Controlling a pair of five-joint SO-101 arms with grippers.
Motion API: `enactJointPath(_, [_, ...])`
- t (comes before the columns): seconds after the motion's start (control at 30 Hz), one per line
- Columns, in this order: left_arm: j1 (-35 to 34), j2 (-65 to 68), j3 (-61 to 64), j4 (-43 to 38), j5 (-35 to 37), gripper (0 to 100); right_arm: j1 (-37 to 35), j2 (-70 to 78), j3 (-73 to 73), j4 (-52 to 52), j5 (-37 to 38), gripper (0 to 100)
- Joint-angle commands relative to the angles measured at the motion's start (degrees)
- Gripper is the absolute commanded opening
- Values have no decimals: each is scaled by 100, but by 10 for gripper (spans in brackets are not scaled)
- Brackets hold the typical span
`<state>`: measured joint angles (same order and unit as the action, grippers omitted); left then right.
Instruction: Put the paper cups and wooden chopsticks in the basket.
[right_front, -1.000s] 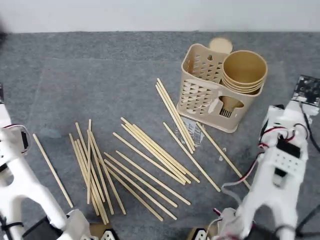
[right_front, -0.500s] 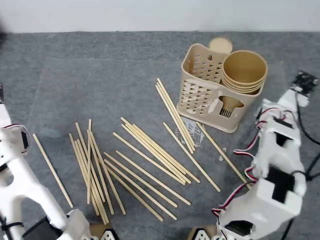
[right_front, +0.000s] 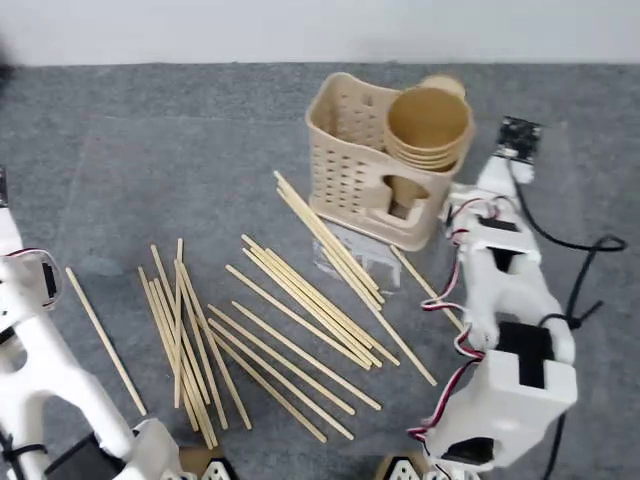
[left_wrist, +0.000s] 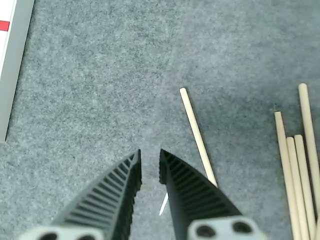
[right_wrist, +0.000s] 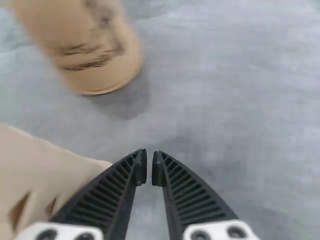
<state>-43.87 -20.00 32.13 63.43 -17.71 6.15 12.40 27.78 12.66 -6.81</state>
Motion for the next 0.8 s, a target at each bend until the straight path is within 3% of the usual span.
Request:
enactJointPath(0.0, [-9,-202,-31,-79,26,69,-444,-22,-308,-101,26,35])
enactJointPath(0.33, [-273,-202,-40,-114,53,69,-251,-66,-1301,1420,273,44])
enactJointPath(0.57, [-360,-202,-48,-114,44,69,-119,66,-2840,2387,-176,246])
enactJointPath(0.77, [-466,-211,-48,-114,44,69,-259,1095,-4237,2387,-149,270])
